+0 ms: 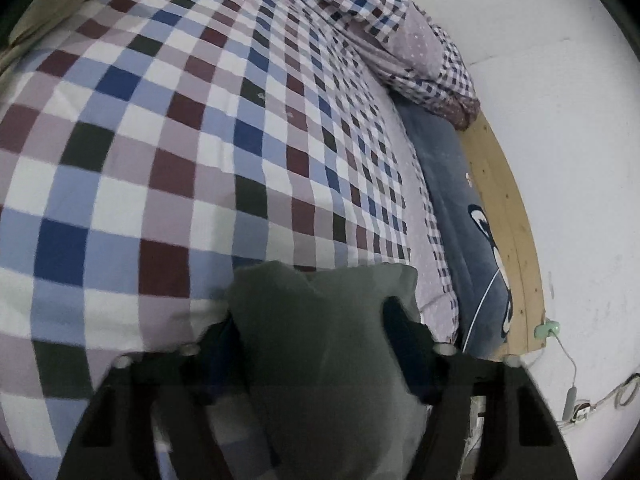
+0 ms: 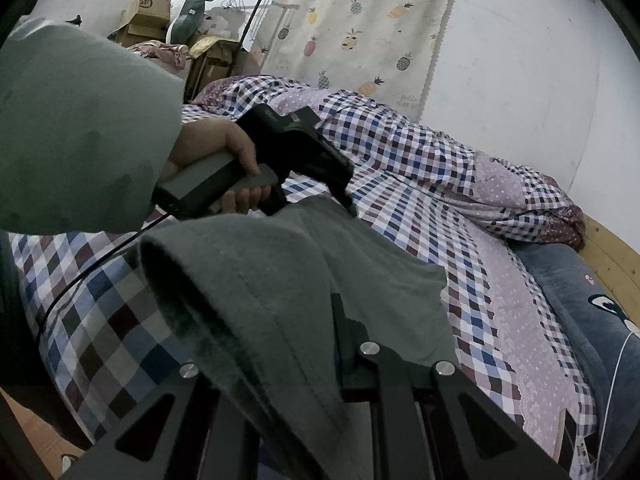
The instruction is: Fold clothes
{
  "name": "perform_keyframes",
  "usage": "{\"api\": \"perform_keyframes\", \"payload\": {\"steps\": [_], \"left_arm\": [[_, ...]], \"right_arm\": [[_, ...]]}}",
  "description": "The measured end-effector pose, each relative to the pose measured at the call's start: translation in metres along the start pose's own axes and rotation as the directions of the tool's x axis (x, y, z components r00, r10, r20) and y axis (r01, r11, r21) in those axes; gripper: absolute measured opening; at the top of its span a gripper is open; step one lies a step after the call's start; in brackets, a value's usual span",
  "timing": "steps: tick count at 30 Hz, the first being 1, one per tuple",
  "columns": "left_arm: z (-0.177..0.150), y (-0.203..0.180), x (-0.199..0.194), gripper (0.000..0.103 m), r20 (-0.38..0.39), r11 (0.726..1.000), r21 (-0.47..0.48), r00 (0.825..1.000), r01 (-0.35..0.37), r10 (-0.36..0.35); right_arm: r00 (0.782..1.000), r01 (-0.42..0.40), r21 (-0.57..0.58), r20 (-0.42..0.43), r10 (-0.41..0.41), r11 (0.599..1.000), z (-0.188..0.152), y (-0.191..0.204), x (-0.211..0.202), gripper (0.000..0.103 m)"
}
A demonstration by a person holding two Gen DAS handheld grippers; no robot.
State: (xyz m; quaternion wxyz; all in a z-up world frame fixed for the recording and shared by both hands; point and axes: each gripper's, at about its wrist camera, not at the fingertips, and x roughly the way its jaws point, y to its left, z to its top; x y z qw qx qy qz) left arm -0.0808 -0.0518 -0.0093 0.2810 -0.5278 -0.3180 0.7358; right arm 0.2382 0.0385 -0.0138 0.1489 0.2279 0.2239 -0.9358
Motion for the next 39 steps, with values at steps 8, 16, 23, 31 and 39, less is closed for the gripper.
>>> {"api": "perform_keyframes", "payload": {"steps": [8,16,23,31,39], "left_arm": [[-0.004,-0.010,-0.016,0.020,0.080,1.000,-0.014,0.997,0.017,-0.016],[-0.009,-0.034,-0.104,0.017,0.222,0.999,0.009,0.974,0.037,-0.038],[-0.001,-0.035,-0.223,0.016,0.383,1.000,-0.012,0.923,-0.008,0.012],[0.012,0.017,-0.387,0.016,0.568,0.992,-0.107,0.814,-0.073,0.121],[0.015,0.090,-0.536,0.015,0.694,0.967,-0.230,0.678,-0.112,0.243]], "right_arm": [[1.000,0.005,-0.003,-0.001,-0.005,1.000,0.007,0.001,-0.007,0.010],[0.996,-0.045,0.001,0.072,0.045,0.999,0.045,0.002,-0.027,0.008],[0.974,-0.150,-0.026,0.170,0.152,0.988,0.112,0.022,-0.018,0.007],[0.915,-0.236,-0.131,0.303,0.266,0.963,0.226,0.079,0.020,0.007],[0.859,-0.243,-0.260,0.390,0.332,0.935,0.326,0.179,0.061,0.007]]}}
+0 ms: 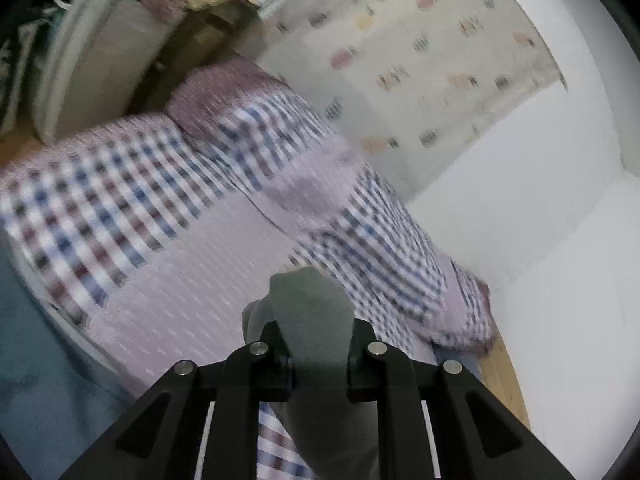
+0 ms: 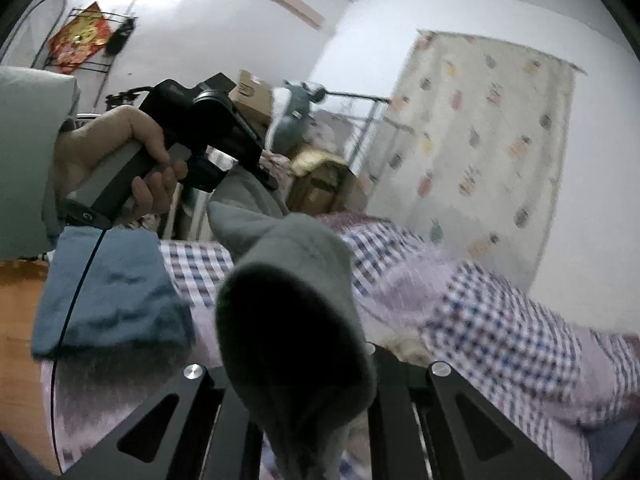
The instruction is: Fold clothes
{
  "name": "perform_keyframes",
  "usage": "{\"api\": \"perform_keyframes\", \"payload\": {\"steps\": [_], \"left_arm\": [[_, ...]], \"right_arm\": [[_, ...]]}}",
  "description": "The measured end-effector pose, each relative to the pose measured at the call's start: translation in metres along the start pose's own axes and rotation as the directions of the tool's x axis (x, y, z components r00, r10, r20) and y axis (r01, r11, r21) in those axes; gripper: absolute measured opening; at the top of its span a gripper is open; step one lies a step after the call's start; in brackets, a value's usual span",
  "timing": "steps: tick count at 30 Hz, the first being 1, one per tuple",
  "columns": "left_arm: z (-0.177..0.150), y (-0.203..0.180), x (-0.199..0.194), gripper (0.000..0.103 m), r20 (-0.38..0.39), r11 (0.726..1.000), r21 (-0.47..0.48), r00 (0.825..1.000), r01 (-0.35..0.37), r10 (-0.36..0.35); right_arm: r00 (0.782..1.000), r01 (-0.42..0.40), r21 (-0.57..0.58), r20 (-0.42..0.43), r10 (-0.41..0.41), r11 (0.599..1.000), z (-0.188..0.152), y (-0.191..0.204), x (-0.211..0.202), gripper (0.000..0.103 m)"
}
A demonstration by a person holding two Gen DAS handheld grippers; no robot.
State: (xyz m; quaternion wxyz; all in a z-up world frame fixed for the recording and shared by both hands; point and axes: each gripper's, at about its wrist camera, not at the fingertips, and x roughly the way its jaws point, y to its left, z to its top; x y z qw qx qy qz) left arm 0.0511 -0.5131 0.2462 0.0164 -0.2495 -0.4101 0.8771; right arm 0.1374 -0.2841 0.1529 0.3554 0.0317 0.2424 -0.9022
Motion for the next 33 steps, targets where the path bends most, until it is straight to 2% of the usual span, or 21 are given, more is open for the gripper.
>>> {"api": "perform_keyframes", "payload": {"steps": [3,6,9,11,12,14,17,18,20,21,22,23,25,27,28,30,31,32,33], "left_arm": [[0.034,0.033,-0.038,0.015,0.073,1.000,-0.017,0.997,-0.022,0.023],[0.058,0.063,-0.075,0.015,0.137,0.999,-0.028,0.989,-0.043,0.046],[0.070,0.097,-0.125,0.015,0.227,0.998,-0.015,0.972,-0.056,0.058],[0.062,0.130,-0.162,0.016,0.288,0.999,-0.016,0.957,-0.036,0.039],[0.050,0.156,-0.174,0.016,0.299,0.998,-0.026,0.953,-0.050,0.055],[0.026,0.209,-0.197,0.016,0.316,0.996,-0.046,0.944,-0.079,0.090],[-0.014,0.278,-0.203,0.016,0.294,0.979,-0.138,0.938,-0.149,0.184],[-0.027,0.295,-0.202,0.016,0.284,0.971,-0.160,0.934,-0.175,0.215],[-0.047,0.322,-0.203,0.016,0.291,0.962,-0.207,0.928,-0.178,0.234],[-0.052,0.329,-0.200,0.017,0.284,0.958,-0.219,0.927,-0.185,0.244],[-0.057,0.336,-0.197,0.018,0.276,0.954,-0.231,0.927,-0.193,0.255],[-0.060,0.341,-0.195,0.021,0.261,0.948,-0.241,0.927,-0.208,0.270],[-0.066,0.351,-0.189,0.025,0.229,0.935,-0.260,0.926,-0.239,0.301],[-0.066,0.356,-0.192,0.029,0.217,0.931,-0.277,0.929,-0.238,0.301],[-0.066,0.359,-0.193,0.032,0.211,0.929,-0.285,0.930,-0.236,0.301],[-0.070,0.356,-0.201,0.041,0.223,0.924,-0.295,0.922,-0.245,0.316],[-0.071,0.354,-0.209,0.050,0.243,0.921,-0.299,0.913,-0.250,0.327],[-0.073,0.351,-0.218,0.064,0.263,0.918,-0.303,0.903,-0.256,0.339],[-0.074,0.348,-0.226,0.070,0.282,0.915,-0.308,0.893,-0.262,0.351]], "right_arm": [[0.999,-0.008,-0.066,0.048,0.011,0.998,0.025,0.032,0.025,0.007],[0.993,0.017,-0.193,0.120,0.006,0.981,0.049,0.078,0.044,0.007],[0.979,0.047,-0.314,0.201,0.018,0.948,0.057,0.136,0.048,0.007],[0.976,0.026,-0.417,0.208,0.067,0.909,0.041,0.187,0.048,0.007],[0.974,0.016,-0.467,0.208,0.093,0.884,0.032,0.212,0.049,0.007],[0.976,-0.050,-0.563,0.148,0.160,0.825,0.003,0.257,0.055,0.007],[0.971,-0.138,-0.666,0.056,0.234,0.733,-0.034,0.307,0.060,0.006],[0.971,-0.150,-0.671,0.038,0.236,0.726,-0.040,0.313,0.061,0.006],[0.972,-0.173,-0.682,-0.001,0.236,0.711,-0.046,0.321,0.064,0.007],[0.973,-0.182,-0.689,-0.022,0.231,0.702,-0.048,0.325,0.067,0.011],[0.973,-0.196,-0.691,-0.050,0.224,0.695,-0.051,0.327,0.067,0.021],[0.972,-0.211,-0.693,-0.076,0.221,0.689,-0.052,0.328,0.069,0.027],[0.969,-0.241,-0.689,-0.128,0.213,0.684,-0.055,0.328,0.073,0.049],[0.961,-0.275,-0.662,-0.168,0.220,0.697,-0.062,0.317,0.065,0.050],[0.956,-0.292,-0.641,-0.185,0.225,0.710,-0.062,0.310,0.060,0.051],[0.946,-0.323,-0.596,-0.219,0.238,0.735,-0.062,0.295,0.050,0.052],[0.943,-0.330,-0.576,-0.227,0.241,0.748,-0.063,0.284,0.041,0.053],[0.941,-0.337,-0.556,-0.235,0.245,0.760,-0.065,0.273,0.032,0.053],[0.938,-0.343,-0.535,-0.243,0.248,0.772,-0.066,0.262,0.023,0.053]]}}
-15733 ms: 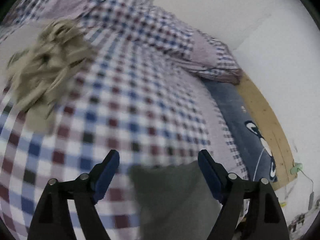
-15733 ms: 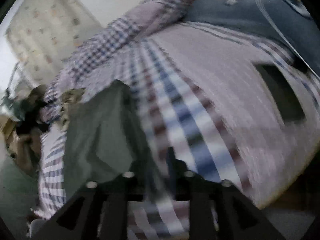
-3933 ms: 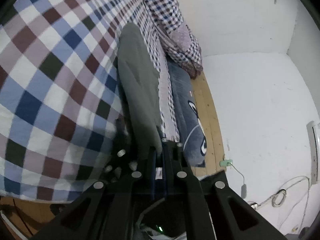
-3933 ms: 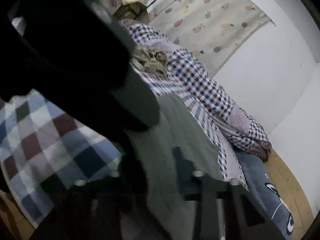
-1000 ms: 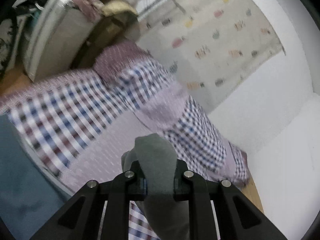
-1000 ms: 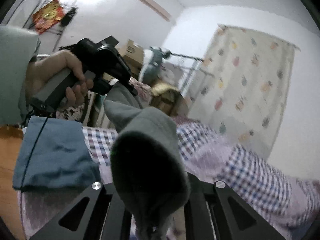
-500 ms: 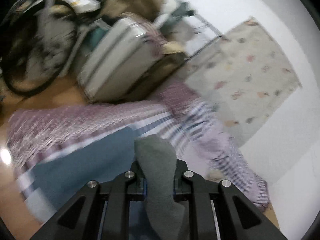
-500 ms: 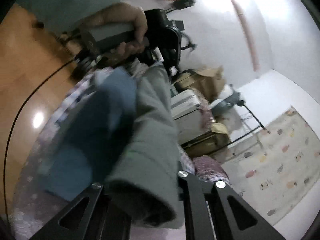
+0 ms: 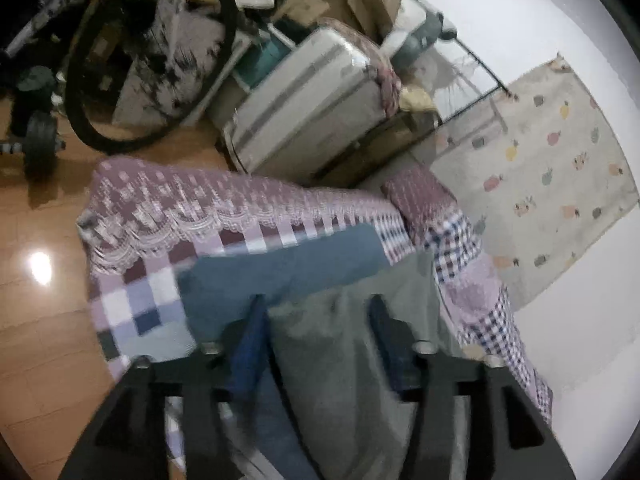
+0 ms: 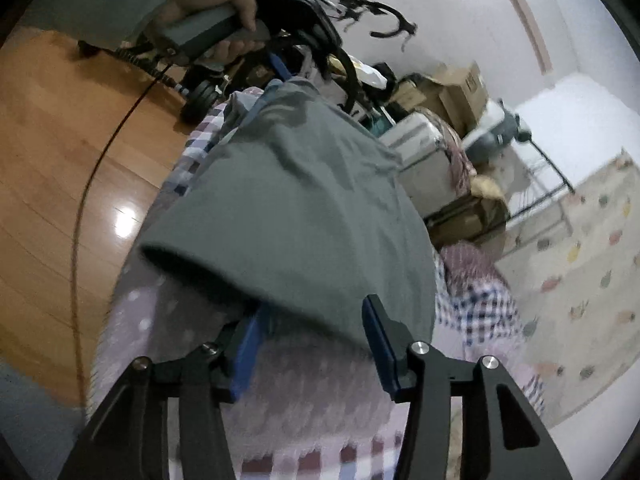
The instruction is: Fold clothes
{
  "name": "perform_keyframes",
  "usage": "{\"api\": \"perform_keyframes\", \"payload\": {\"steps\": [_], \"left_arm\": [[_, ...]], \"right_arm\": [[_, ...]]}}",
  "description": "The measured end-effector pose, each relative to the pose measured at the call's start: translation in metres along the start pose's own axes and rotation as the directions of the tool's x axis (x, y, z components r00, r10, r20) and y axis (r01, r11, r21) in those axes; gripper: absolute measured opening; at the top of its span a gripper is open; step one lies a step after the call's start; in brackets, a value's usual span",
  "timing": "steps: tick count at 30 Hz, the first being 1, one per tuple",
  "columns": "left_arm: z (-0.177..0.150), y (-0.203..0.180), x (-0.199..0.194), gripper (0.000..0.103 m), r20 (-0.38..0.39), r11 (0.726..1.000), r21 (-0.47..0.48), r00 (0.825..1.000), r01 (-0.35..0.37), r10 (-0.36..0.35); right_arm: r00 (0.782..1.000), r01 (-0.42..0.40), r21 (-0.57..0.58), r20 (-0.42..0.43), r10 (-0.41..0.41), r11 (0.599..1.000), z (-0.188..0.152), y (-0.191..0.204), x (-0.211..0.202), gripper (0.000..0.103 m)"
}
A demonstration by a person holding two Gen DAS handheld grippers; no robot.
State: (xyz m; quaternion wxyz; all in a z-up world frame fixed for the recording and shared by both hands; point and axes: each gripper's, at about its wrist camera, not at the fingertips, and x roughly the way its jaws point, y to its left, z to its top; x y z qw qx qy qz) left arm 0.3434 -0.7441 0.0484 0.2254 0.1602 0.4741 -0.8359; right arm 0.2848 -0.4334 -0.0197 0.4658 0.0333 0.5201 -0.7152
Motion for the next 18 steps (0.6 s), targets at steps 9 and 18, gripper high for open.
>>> {"api": "perform_keyframes", "payload": {"steps": [9,18], "left_arm": [[-0.024,-0.086,-0.076,0.084,0.132,0.977,0.212,0.989,0.035,-0.064],[-0.146,-0.260,-0.125,0.087,-0.025,0.802,0.525,0.947,0.286,-0.321]], "right_arm": [[0.998,0.040,0.441,0.027,-0.058,0.896,-0.078,-0.071,-0.112,0.069],[0.975,0.140,0.790,-0.007,-0.220,0.597,-0.176,-0.149,-0.262,0.080]]}}
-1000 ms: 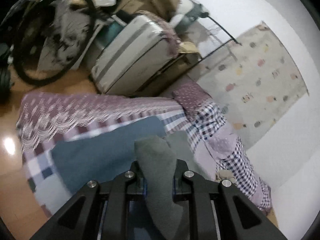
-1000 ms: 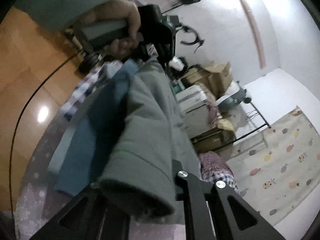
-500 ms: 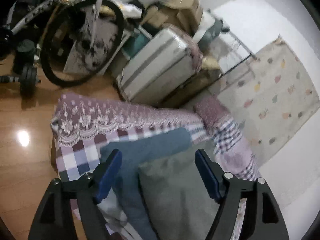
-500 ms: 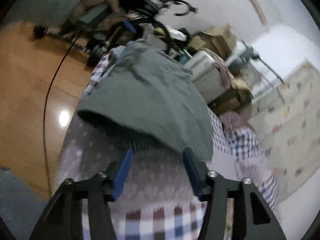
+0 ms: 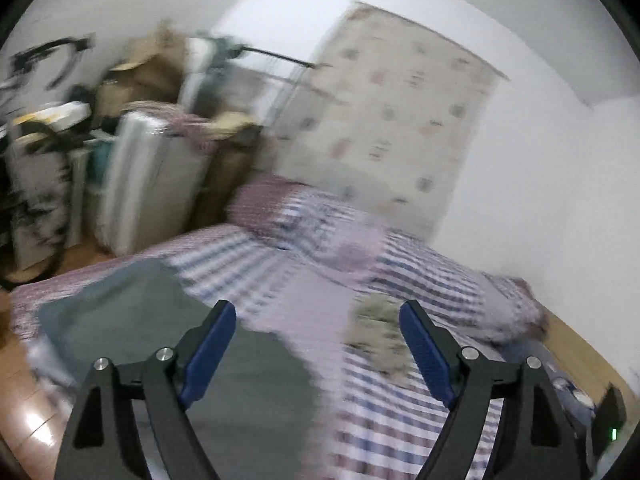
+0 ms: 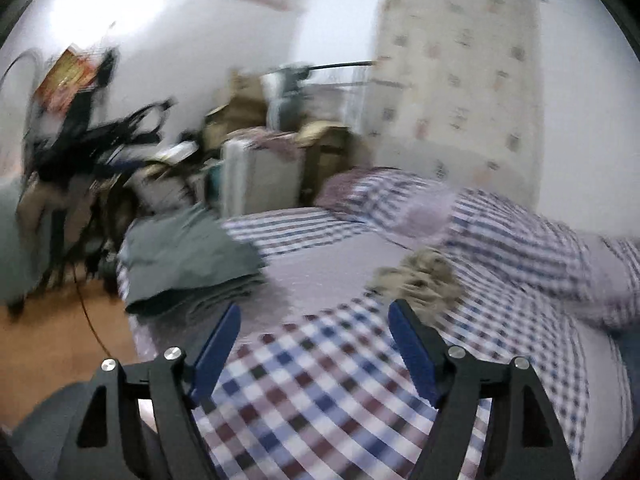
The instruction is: Fold clothes
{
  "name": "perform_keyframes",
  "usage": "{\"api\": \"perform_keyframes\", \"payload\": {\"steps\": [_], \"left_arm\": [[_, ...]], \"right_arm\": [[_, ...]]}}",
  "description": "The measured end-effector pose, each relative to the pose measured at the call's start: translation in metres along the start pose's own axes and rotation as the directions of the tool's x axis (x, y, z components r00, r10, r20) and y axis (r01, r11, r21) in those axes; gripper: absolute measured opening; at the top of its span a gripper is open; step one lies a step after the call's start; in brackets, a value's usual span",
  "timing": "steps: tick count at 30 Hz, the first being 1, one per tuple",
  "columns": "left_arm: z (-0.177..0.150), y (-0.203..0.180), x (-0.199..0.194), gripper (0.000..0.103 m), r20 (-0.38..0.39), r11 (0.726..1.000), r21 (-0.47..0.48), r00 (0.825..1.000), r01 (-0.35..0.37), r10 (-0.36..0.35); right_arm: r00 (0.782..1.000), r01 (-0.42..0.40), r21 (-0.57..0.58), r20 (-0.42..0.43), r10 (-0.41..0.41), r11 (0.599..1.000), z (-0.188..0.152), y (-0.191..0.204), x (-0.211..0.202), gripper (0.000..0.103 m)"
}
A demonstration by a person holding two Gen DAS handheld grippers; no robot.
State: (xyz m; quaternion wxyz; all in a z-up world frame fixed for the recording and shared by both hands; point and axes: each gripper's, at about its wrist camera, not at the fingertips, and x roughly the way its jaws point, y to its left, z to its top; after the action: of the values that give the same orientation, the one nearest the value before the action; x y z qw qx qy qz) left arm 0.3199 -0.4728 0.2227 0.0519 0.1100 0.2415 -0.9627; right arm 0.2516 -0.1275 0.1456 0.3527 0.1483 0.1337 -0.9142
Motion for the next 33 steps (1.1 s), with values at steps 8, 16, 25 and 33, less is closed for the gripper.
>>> {"api": "perform_keyframes", "payload": {"steps": [8,16,25,33], "left_arm": [[-0.032,-0.181,0.018,0.093,-0.106,0.965,0.118,0.969,0.236,-0.224],[-0.089,-0.315,0.050,0.097,-0.211,0.924,0.219,0.940,0.312,-0.268],[-0.161,-0.385,0.126,0.102,-0.319,0.914,0.315,0.936,0.254,-0.150],[-0.233,-0.382,0.228,0.102,-0.411,0.919,0.352,0.911,0.179,-0.020]], "right_arm": [[0.968,0.242,0.143,0.037,-0.250,0.960,-0.001,-0.110,-0.104,0.089],[0.914,0.391,0.294,-0.013,-0.405,0.872,-0.031,-0.202,-0.157,0.093],[0.890,0.451,0.438,-0.160,-0.426,0.778,-0.081,-0.281,-0.116,0.096],[0.862,0.503,0.427,-0.309,-0.401,0.752,-0.142,-0.332,-0.030,0.096]]}}
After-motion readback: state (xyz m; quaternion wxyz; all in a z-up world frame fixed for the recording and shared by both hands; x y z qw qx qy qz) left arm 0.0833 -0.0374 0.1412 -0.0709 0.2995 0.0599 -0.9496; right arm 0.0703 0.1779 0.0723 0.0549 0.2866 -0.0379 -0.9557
